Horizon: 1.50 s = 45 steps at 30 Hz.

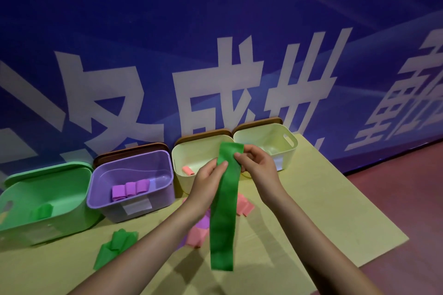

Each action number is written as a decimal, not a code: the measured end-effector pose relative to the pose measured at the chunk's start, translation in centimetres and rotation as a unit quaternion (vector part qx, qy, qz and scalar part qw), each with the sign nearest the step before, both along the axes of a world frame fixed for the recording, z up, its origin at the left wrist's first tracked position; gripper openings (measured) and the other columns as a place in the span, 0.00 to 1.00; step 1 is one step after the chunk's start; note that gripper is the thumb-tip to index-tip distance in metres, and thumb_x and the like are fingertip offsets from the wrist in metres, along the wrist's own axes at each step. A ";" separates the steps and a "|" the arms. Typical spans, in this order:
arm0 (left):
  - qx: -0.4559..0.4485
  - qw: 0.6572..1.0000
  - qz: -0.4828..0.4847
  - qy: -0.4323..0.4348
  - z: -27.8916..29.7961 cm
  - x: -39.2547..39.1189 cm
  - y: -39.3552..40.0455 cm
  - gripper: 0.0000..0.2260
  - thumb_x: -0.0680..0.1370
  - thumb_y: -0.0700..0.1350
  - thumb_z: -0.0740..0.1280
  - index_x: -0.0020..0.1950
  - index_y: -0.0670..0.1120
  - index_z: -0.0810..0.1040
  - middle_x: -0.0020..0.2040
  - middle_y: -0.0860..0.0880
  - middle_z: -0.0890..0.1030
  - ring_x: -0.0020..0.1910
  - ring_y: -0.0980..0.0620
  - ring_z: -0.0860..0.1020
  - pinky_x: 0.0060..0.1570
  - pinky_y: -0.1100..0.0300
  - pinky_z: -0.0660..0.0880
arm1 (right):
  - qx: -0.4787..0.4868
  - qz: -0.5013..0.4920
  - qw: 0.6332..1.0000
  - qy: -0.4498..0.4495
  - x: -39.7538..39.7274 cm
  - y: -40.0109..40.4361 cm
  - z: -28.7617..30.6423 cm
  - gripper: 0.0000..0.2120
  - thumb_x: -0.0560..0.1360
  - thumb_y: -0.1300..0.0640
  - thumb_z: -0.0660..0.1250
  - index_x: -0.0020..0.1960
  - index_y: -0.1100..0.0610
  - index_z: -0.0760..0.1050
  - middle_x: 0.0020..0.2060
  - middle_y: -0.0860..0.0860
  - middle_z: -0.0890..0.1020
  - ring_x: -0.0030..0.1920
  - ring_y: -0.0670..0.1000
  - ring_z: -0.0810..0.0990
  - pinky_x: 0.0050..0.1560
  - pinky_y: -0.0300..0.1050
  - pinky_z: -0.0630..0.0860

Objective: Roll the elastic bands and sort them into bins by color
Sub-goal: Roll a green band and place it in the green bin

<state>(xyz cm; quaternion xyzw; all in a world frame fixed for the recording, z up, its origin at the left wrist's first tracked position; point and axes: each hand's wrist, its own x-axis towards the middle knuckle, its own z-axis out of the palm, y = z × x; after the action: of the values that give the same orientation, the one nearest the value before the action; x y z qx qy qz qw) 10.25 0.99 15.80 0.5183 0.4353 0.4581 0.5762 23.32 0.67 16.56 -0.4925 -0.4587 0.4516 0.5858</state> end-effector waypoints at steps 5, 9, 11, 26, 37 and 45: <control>-0.039 0.998 0.029 -0.046 0.5 0.2 0.4 0.11 0.81 0.44 0.60 0.47 0.49 0.82 0.42 0.50 0.85 0.44 0.53 0.81 0.45 0.62 0.75 | 0.055 0.001 0.998 -0.042 0.0 0.0 1.0 0.10 0.75 0.70 0.64 0.46 0.57 0.80 0.38 0.50 0.81 0.37 0.42 0.76 0.37 0.35 0.73; -0.052 0.996 0.050 -0.056 0.9 0.3 0.6 0.11 0.81 0.43 0.59 0.47 0.50 0.81 0.43 0.52 0.84 0.45 0.56 0.80 0.47 0.62 0.74 | 0.088 0.029 0.990 -0.102 0.4 -0.2 0.9 0.11 0.76 0.69 0.64 0.48 0.57 0.82 0.42 0.50 0.83 0.42 0.45 0.80 0.43 0.36 0.76; -0.061 0.995 0.060 -0.060 1.1 0.1 0.7 0.12 0.81 0.42 0.58 0.47 0.49 0.81 0.44 0.51 0.84 0.47 0.54 0.80 0.50 0.60 0.74 | 0.108 0.041 0.983 -0.142 0.7 -0.2 0.8 0.13 0.75 0.71 0.64 0.48 0.56 0.82 0.42 0.52 0.84 0.42 0.49 0.81 0.43 0.38 0.77; -0.041 0.997 0.059 -0.040 0.6 -4.3 -0.7 0.10 0.81 0.45 0.60 0.50 0.44 0.80 0.45 0.46 0.83 0.49 0.49 0.79 0.51 0.57 0.73 | 0.137 0.154 0.950 -0.232 -1.5 0.7 0.5 0.16 0.73 0.66 0.63 0.49 0.48 0.82 0.43 0.45 0.84 0.45 0.49 0.82 0.49 0.52 0.80; 0.092 0.988 0.079 0.099 -0.7 -5.0 -2.0 0.23 0.75 0.56 0.62 0.45 0.33 0.73 0.39 0.34 0.74 0.38 0.49 0.71 0.40 0.52 0.68 | 0.013 0.128 0.987 -0.095 -3.9 -1.3 -0.9 0.06 0.74 0.67 0.68 0.43 0.58 0.79 0.35 0.52 0.79 0.35 0.46 0.76 0.39 0.39 0.76; 0.114 0.986 0.055 0.106 -2.0 -6.2 -2.2 0.24 0.75 0.55 0.60 0.42 0.31 0.69 0.34 0.35 0.68 0.34 0.49 0.66 0.35 0.50 0.63 | 0.016 0.086 0.985 -0.146 -5.4 -1.8 -2.0 0.11 0.73 0.67 0.69 0.35 0.54 0.75 0.27 0.50 0.74 0.32 0.50 0.71 0.36 0.44 0.69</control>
<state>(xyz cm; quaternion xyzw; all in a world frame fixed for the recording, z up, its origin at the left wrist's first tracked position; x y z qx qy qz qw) 4.09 -1.21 13.82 0.6015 0.4666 0.4778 0.4384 17.93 -1.14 14.60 -0.5027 -0.5872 0.4157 0.4793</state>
